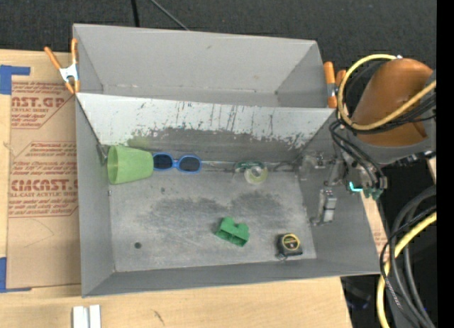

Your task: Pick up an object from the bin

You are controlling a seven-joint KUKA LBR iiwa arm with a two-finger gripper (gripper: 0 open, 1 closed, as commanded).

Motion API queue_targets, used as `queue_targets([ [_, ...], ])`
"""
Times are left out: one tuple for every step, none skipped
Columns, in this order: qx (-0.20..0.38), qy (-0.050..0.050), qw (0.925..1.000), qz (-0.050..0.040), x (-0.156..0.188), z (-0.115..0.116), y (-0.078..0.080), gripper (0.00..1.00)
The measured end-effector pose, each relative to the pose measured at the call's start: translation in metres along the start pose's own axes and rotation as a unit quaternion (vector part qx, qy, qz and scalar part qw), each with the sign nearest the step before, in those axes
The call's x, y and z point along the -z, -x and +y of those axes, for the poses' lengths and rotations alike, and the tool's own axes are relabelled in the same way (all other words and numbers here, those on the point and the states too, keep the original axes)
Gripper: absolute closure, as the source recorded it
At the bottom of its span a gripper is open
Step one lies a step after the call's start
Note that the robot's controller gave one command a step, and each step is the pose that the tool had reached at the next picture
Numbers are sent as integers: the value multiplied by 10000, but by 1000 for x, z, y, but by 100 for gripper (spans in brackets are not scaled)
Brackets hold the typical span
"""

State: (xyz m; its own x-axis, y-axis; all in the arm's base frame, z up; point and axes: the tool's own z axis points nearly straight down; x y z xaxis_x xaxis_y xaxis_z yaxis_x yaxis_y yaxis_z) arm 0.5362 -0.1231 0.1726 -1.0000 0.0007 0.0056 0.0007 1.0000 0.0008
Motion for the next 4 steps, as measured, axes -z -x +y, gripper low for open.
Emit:
queue_targets([
  [2498, -24, 9683, -88, -102, 16, -48, 0],
  [2558, -2, 9667, -53, -72, 62, -56, 0],
  [6016, -15, 7988, -23, -74, 17, -45, 0],
  [6737, 7, 7390, -22, -104, 66, -53, 0],
])
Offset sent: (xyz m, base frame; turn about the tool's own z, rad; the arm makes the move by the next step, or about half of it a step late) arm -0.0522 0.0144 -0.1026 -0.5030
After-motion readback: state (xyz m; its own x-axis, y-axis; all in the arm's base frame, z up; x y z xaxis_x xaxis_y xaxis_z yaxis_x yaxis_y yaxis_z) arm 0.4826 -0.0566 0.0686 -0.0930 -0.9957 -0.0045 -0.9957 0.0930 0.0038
